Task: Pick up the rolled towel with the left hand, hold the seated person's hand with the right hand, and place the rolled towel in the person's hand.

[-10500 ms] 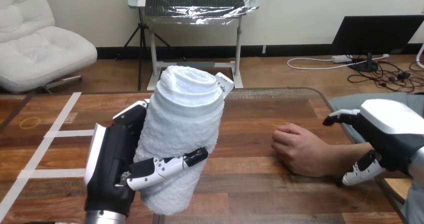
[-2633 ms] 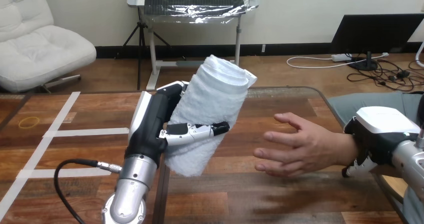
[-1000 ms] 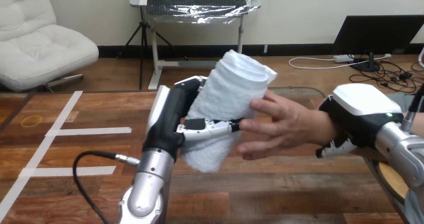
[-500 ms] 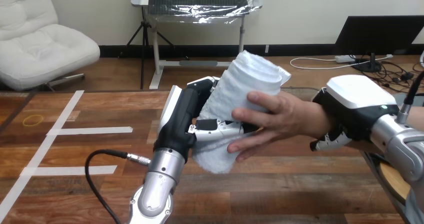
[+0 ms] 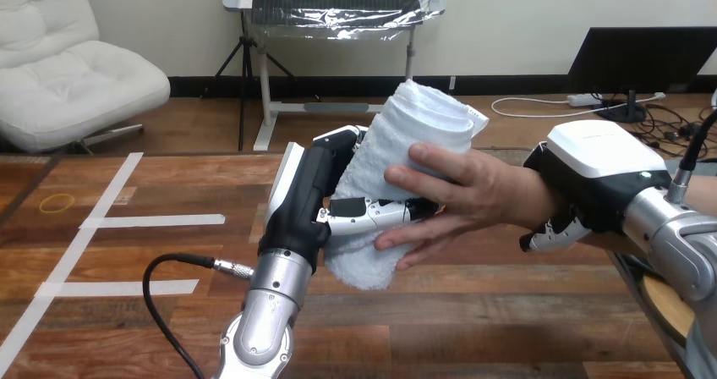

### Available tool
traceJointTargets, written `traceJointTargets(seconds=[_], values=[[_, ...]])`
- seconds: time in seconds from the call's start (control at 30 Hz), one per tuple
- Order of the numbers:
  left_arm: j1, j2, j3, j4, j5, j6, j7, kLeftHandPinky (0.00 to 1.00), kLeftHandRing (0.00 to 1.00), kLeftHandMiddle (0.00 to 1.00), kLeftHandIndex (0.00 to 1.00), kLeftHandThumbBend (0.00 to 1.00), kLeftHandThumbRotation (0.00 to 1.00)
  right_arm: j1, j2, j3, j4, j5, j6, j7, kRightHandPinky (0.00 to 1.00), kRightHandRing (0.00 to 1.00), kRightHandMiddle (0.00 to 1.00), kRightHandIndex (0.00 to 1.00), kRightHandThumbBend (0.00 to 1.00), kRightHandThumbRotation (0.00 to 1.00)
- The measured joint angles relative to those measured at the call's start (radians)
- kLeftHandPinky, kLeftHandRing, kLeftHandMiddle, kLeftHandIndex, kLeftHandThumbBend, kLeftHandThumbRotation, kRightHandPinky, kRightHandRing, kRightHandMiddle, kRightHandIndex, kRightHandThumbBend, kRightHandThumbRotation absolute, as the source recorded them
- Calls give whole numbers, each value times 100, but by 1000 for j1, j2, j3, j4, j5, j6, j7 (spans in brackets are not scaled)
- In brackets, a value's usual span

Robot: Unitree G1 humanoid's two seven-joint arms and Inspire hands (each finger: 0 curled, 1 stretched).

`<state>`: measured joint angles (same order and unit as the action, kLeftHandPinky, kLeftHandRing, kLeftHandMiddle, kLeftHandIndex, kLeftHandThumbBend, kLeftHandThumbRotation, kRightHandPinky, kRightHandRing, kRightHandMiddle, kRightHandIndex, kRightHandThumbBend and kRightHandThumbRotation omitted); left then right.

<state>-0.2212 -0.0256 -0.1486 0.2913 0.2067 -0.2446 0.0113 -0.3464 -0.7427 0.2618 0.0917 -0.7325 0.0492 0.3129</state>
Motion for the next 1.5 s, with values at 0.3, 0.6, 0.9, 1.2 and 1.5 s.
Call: traceJointTargets(seconds=[0.3, 0.6, 0.9, 1.2, 1.5], values=[[-9, -5, 0, 23, -4, 0, 5, 36, 39, 42, 51, 58, 0, -5, 0, 0, 0, -1, 0, 2, 19, 27, 36, 41, 62, 0], [-12, -18, 0, 43, -5, -1, 9, 37, 40, 43, 51, 58, 0, -5, 0, 0, 0, -9, 8, 5, 19, 26, 35, 40, 61, 0], [-14, -26, -2, 59, -4, -11, 15, 35, 39, 42, 51, 58, 0, -5, 0, 0, 0, -9, 20, 6, 18, 25, 34, 39, 61, 0], [-16, -27, -5, 70, -5, -26, 14, 36, 39, 42, 51, 58, 0, -5, -2, 0, 0, -11, 21, 6, 20, 27, 36, 41, 61, 0], [-17, -27, -9, 72, -5, -30, 15, 36, 39, 42, 50, 59, 1, -5, -3, -1, 1, -15, 21, 6, 22, 29, 37, 41, 62, 0]])
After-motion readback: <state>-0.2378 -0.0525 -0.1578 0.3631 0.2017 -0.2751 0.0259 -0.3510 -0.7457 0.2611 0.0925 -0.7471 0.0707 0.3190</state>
